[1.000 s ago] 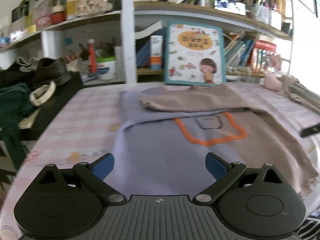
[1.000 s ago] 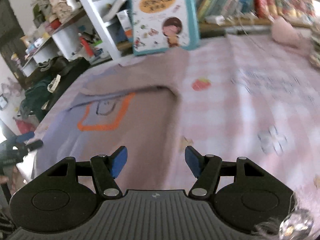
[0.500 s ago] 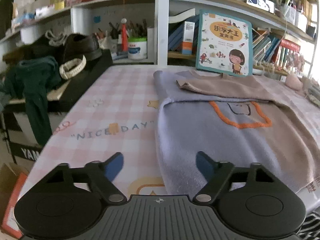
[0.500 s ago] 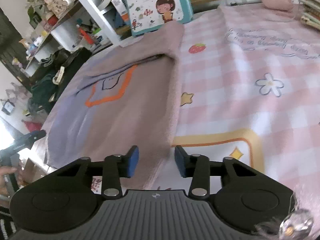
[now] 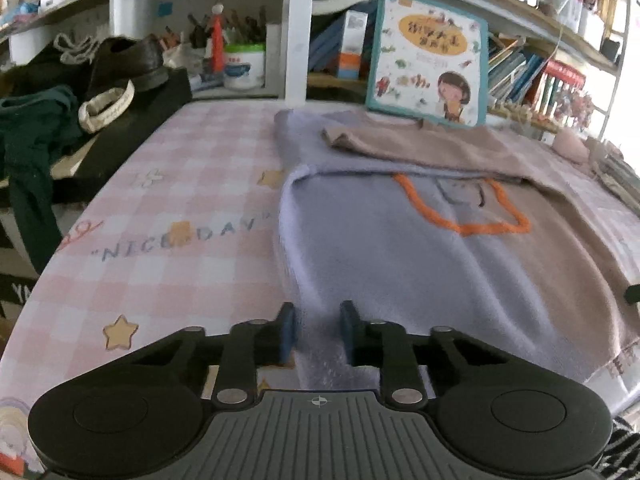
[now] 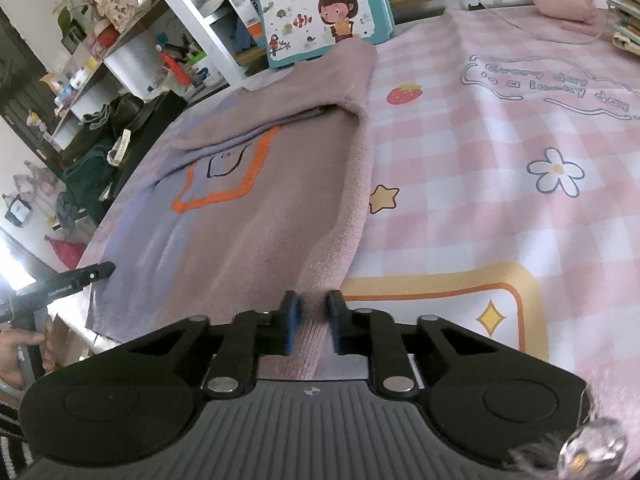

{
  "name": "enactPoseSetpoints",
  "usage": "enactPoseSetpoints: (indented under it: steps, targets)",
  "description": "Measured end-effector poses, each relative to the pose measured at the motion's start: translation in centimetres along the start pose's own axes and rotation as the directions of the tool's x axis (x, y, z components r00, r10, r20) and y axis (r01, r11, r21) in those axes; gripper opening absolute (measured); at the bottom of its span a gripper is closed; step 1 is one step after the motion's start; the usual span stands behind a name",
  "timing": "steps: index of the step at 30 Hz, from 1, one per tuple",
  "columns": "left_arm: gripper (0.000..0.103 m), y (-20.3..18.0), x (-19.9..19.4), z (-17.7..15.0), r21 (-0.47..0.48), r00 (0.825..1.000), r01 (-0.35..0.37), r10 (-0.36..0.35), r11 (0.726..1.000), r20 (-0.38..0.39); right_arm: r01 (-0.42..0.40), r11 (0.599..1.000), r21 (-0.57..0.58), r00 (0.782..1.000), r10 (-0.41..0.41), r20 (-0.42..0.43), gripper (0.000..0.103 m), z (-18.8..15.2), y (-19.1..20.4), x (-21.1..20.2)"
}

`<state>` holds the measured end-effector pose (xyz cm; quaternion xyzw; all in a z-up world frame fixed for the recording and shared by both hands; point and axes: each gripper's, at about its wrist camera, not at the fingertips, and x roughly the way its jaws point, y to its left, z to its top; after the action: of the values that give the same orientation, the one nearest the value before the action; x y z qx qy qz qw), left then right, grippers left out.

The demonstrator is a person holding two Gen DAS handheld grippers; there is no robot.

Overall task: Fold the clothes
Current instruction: 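Close the right tool on the taupe side edge while the left tool grips the lavender side edge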

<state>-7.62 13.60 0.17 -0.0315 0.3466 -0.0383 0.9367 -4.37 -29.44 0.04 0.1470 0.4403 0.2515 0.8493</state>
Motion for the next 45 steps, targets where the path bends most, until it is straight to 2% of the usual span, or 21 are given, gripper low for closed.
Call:
enactPoseSetpoints:
  steps: [3, 5, 11, 16, 18, 21, 25, 27, 32, 40, 43, 45]
  targets:
    - [0.013, -0.4, -1.2, 0.7, -0.006, 0.997, 0.053, -0.053, 0.999, 0.048, -0.092, 0.996, -0.004, 0.995, 0.092, 0.048, 0.011, 0.4, 0.5, -0.6]
    - [0.013, -0.5, -1.5, 1.0, -0.007, 0.997, 0.067, -0.067, 0.998, 0.048, -0.136, 0.991, 0.007, 0.988, 0.136, 0.073, 0.011, 0.8, 0.7, -1.0]
    - [0.018, 0.7, -0.9, -0.1, -0.066, 0.996, 0.091, -0.093, 0.994, -0.020, -0.092, 0.995, 0.035, 0.996, 0.092, 0.004, 0.013, 1.0, -0.1, -0.2]
    - [0.050, 0.7, -1.0, -1.2, -0.076, 0.990, 0.128, -0.132, 0.989, -0.052, -0.069, 0.995, 0.074, 0.998, 0.070, -0.009, 0.022, 0.9, -1.0, 0.3]
    - [0.052, 0.4, -1.1, -1.4, -0.076, 0.989, 0.133, -0.137, 0.988, -0.048, -0.067, 0.995, 0.078, 0.998, 0.068, -0.008, 0.023, 0.8, -1.2, 0.6]
    - [0.046, 0.2, -1.0, -1.4, -0.076, 0.991, 0.124, -0.128, 0.989, -0.038, -0.080, 0.994, 0.071, 0.997, 0.081, -0.011, 0.023, 0.9, -1.2, 0.8]
    - [0.016, 0.4, -0.5, -1.0, -0.087, 0.993, 0.102, -0.106, 0.991, -0.041, -0.097, 0.994, 0.046, 0.995, 0.099, -0.024, 0.013, 0.8, -0.9, 0.9]
    - [0.011, 0.9, -0.5, -0.8, -0.102, 0.994, 0.097, -0.102, 0.990, -0.044, -0.109, 0.994, 0.031, 0.994, 0.110, -0.012, 0.012, 0.8, -0.8, 0.7]
    - [0.010, 0.8, -0.6, -0.2, -0.109, 0.994, 0.102, -0.107, 0.989, -0.039, -0.222, 0.973, 0.056, 0.973, 0.218, 0.079, 0.012, 1.5, -1.0, -0.9]
    - [0.010, 0.0, -0.5, -0.2, -0.108, 0.994, 0.106, -0.109, 0.989, -0.024, -0.176, 0.982, 0.066, 0.982, 0.180, -0.060, 0.012, 1.7, -1.4, 1.8]
    - [0.010, 0.1, -0.5, -0.4, -0.127, 0.994, 0.109, -0.111, 0.986, -0.012, -0.178, 0.982, 0.067, 0.980, 0.183, -0.081, 0.019, 2.1, -1.3, 2.2]
    - [0.013, 0.0, -0.4, -0.4, -0.134, 0.994, 0.107, -0.108, 0.985, -0.004, -0.179, 0.981, 0.073, 0.979, 0.185, -0.091, 0.018, 2.4, -1.6, 2.4]
